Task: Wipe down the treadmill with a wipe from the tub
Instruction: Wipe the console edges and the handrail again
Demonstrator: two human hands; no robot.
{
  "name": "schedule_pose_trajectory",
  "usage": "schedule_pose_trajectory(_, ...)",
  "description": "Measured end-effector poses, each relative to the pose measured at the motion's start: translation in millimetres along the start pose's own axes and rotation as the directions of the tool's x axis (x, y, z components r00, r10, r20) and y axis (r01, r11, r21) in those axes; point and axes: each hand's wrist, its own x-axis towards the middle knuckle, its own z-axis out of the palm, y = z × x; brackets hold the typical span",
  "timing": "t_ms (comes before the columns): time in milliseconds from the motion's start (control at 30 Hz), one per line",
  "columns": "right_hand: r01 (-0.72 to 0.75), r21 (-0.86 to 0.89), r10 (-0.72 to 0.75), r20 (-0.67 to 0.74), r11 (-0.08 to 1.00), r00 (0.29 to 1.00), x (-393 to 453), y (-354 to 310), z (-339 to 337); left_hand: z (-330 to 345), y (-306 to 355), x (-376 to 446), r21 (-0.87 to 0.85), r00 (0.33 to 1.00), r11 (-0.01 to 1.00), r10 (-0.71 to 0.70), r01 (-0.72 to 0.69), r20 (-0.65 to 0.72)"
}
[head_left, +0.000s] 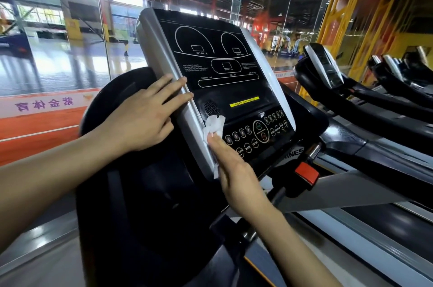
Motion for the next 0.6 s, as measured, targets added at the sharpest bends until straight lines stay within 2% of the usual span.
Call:
schedule_pose_trajectory(33, 0.017, -0.024, -0.017, 0.004, 1.0, 1.0, 1, 11, -5, -1, 1, 0, 0.007, 1.0, 1.0, 0.005, -0.005, 0.006)
schedule_pose_trajectory(67, -0.031, -0.051, 0.03, -0.014, 0.998, 0.999, 4, 27, -11, -3, 2, 0, 0.014, 1.0, 1.0, 0.008, -0.008, 0.009)
schedule_pose_trajectory(100, -0.143, -0.071, 0.139, -0.054, 0.987, 0.989, 8, 46, -19, -5, 2, 0, 0.022, 1.0, 1.0, 0.011, -0.011, 0.012)
schedule_pose_trajectory(167, -0.442, -0.068, 0.432, -0.126, 0.894, 0.893, 14, 77, -36, -9, 3, -1, 0.041, 1.0, 0.999, 0.016, -0.017, 0.021)
schedule_pose_trajectory(200, -0.54, -0.06, 0.528, -0.138, 0.84, 0.838, 15, 87, -40, -11, 5, -4, 0.043, 1.0, 0.999, 0.007, -0.009, 0.027)
schedule_pose_trajectory(233, -0.577, -0.057, 0.566, -0.139, 0.815, 0.813, 13, 90, -38, -13, 9, -7, 0.032, 0.999, 0.999, -0.012, 0.011, 0.029)
schedule_pose_trajectory(267, -0.571, -0.071, 0.559, -0.137, 0.818, 0.818, 10, 87, -34, -13, 13, -12, 0.01, 0.999, 0.999, -0.034, 0.033, 0.03)
schedule_pose_trajectory(333, -0.473, -0.061, 0.464, -0.123, 0.879, 0.877, -4, 68, -20, -10, 28, -25, -0.036, 0.998, 0.998, -0.047, 0.049, 0.053)
schedule_pose_trajectory(433, -0.262, 0.037, 0.262, 0.002, 0.964, 0.965, -37, 22, -5, 1, 46, -38, -0.091, 0.994, 0.996, 0.007, 0.003, 0.11)
schedule_pose_trajectory(500, -0.135, 0.006, 0.134, 0.079, 0.991, 0.988, -50, 2, -6, 2, 48, -38, -0.095, 0.995, 0.995, 0.016, -0.007, 0.096)
schedule_pose_trajectory(533, -0.116, -0.046, 0.119, 0.089, 0.992, 0.989, -48, 5, -7, 2, 48, -38, -0.095, 0.995, 0.996, 0.005, 0.004, 0.097)
schedule_pose_trajectory(600, -0.243, -0.212, 0.26, 0.054, 0.947, 0.964, -37, 31, -8, 1, 46, -38, -0.088, 0.993, 0.996, -0.011, 0.021, 0.118)
